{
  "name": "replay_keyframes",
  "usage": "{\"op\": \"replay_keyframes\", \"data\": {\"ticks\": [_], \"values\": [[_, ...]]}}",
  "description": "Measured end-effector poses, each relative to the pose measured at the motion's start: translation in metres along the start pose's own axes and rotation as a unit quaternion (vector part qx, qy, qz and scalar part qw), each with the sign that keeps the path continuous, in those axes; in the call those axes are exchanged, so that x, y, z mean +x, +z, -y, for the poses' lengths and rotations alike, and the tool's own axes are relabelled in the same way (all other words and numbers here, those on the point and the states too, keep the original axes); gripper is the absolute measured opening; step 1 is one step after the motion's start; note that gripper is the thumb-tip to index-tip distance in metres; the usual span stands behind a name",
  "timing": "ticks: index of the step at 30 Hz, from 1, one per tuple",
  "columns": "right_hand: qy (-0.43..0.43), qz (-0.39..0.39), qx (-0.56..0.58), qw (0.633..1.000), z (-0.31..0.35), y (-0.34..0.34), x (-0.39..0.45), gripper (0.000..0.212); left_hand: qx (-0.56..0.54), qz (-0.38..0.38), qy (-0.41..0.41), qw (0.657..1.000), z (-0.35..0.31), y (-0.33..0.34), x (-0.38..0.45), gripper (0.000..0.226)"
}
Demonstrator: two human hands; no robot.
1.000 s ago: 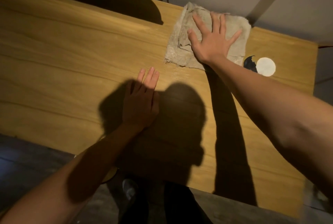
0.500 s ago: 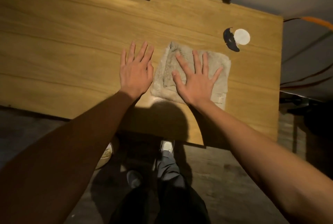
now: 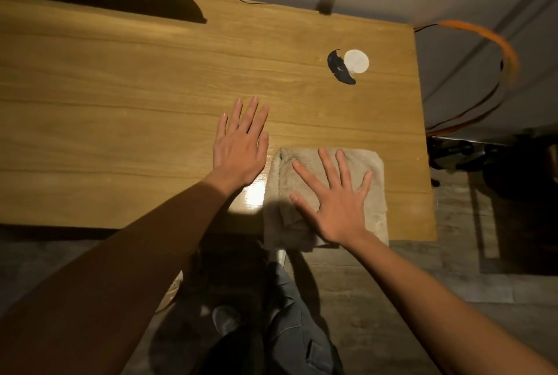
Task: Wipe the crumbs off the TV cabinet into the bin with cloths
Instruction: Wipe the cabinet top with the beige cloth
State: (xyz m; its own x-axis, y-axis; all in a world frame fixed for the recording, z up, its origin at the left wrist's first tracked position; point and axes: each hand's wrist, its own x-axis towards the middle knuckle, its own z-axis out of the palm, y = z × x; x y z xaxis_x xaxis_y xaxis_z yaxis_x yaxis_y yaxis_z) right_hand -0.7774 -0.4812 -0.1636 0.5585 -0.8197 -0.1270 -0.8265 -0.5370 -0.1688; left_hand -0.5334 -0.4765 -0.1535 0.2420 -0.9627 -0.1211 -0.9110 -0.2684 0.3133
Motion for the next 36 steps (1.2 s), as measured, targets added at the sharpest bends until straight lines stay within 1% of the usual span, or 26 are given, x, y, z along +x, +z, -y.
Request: {"op": "replay_keyframes", "data": {"ticks": [2, 5, 13, 17, 20, 23, 25, 32, 36], "values": [[-0.021, -0.003, -0.002, 1.0, -0.016, -0.005, 0.025, 0.058, 0.005, 0.002, -0.002, 1.0, 0.006, -0.004, 0.017, 0.058], [-0.011, -0.012, -0.002, 1.0, -0.031, -0.013, 0.071, 0.057, 0.019, -0.002, -0.006, 1.0, 0.005, -0.003, 0.043, 0.058], [-0.017, -0.014, -0.002, 1.0, -0.061, -0.033, 0.191, 0.058, 0.032, -0.035, 0.029, 0.998, -0.006, 0.008, 0.09, 0.06], [-0.012, -0.015, -0.002, 1.0, -0.074, -0.042, 0.242, 0.059, 0.026, -0.058, -0.015, 0.998, -0.022, 0.015, 0.119, 0.061], [-0.009, -0.016, -0.002, 1.0, -0.079, -0.047, 0.268, 0.061, 0.029, -0.088, -0.035, 0.995, -0.03, 0.02, 0.128, 0.061], [0.007, -0.019, 0.009, 1.0, -0.082, -0.051, 0.29, 0.062, 0.035, -0.136, -0.031, 0.99, -0.03, 0.024, 0.127, 0.057], [0.011, -0.015, 0.01, 1.0, -0.084, -0.053, 0.299, 0.063, 0.03, -0.15, -0.028, 0.988, -0.03, 0.025, 0.127, 0.056], [0.018, -0.006, 0.035, 0.999, -0.095, -0.065, 0.339, 0.064, 0.016, -0.142, -0.026, 0.989, -0.028, 0.02, 0.125, 0.057], [0.01, -0.013, 0.037, 0.999, -0.102, -0.064, 0.343, 0.063, 0.027, -0.149, -0.027, 0.988, -0.028, 0.022, 0.125, 0.056]]}}
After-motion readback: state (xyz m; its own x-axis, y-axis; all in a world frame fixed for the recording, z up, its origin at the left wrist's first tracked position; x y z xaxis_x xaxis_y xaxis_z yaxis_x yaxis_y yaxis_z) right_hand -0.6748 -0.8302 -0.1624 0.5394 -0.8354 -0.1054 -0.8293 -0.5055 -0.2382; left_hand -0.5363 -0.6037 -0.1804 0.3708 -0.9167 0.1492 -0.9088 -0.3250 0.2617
